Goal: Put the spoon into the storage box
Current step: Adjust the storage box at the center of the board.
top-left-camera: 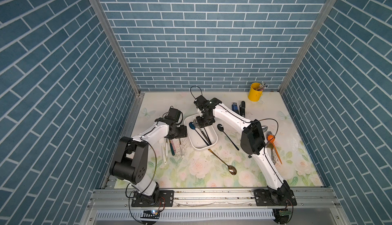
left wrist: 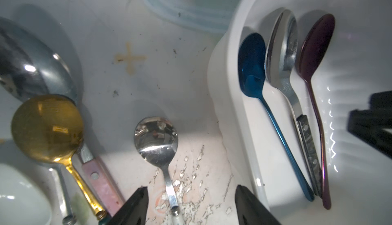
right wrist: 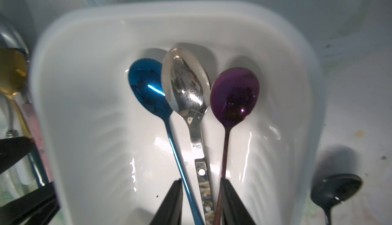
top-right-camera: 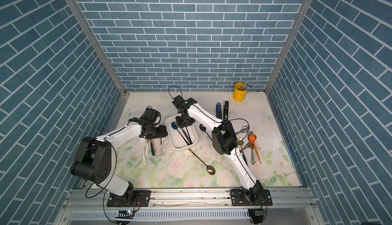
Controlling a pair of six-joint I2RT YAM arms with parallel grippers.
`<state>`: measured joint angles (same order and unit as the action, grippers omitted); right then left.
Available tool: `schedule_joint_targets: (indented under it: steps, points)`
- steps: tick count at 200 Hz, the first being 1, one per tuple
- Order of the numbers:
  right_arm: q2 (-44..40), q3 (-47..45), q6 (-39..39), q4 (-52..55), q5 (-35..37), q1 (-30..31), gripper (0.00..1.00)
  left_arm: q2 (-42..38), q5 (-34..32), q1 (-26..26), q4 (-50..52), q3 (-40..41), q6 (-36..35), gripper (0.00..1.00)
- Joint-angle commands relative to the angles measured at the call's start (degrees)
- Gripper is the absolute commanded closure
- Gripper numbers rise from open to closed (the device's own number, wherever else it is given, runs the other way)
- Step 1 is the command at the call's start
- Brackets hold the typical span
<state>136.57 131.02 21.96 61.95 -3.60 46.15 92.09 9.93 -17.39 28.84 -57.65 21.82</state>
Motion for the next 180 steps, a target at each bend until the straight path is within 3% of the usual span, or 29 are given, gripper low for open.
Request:
schedule_joint_targets:
  steps: [1,64,101,141,180]
  points:
    - [-7.75,-3.43,-2.61,0.21,3.06,-1.6,0.65,1.16,-0.27,-1.02,1.02,-1.93,-1.06,0.3]
    - [-21.16,-27.11,-5.05,-7.67,8.95,-7.21,0.65,6.21,-3.0,-1.14,2.34,-7.04,-2.83,0.29]
    - [-26.59,-42.71,-5.25,-15.64,8.02,-9.61,0.65,10.19,-3.33,-1.09,3.24,-12.15,-3.35,0.29]
    - [-25.93,-49.56,-5.71,-20.96,7.31,-9.67,0.64,13.8,-3.44,-1.15,4.58,-17.16,-3.3,0.29]
    - [-25.33,-52.86,-6.53,-24.83,9.19,-9.68,0.64,10.95,-1.54,-1.07,2.72,-15.4,-3.39,0.29]
